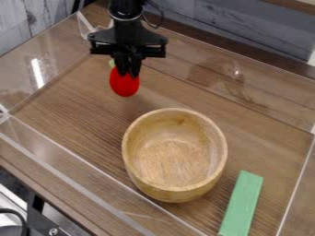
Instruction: Move the red object to the left side of the table
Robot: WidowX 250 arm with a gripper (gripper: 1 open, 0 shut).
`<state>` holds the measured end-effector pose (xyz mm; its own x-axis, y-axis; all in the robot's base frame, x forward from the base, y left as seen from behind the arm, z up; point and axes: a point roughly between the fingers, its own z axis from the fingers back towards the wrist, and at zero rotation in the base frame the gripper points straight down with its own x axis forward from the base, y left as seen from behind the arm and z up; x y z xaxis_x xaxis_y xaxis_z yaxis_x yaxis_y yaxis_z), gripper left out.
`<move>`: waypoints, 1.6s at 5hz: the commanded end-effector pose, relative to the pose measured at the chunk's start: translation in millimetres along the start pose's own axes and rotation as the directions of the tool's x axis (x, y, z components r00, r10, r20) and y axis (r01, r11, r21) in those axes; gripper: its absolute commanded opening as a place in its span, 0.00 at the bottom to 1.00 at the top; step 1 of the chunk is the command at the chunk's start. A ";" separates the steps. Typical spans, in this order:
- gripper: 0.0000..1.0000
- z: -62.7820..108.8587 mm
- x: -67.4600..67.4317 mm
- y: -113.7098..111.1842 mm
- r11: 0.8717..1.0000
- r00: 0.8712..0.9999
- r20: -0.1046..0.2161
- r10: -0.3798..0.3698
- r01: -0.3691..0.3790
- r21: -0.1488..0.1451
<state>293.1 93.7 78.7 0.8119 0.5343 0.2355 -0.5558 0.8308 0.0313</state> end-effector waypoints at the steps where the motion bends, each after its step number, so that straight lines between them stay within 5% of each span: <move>1: 0.00 9.6 22.1 0.2 0.999 0.998 0.052 0.039 -0.039 -0.010; 3: 0.00 2.2 34.3 3.2 0.994 0.994 0.055 -0.097 0.100 -0.044; 5: 0.00 -5.8 13.8 68.2 0.996 0.996 0.043 -0.083 0.085 -0.039; 7: 0.00 -13.4 5.6 92.8 1.000 1.000 0.021 0.020 -0.019 -0.015; 8: 0.00 -24.2 -0.1 97.0 1.000 1.000 0.011 -0.020 0.020 -0.025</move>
<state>240.8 173.3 48.1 0.8264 0.5237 0.2070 -0.5367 0.8437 0.0085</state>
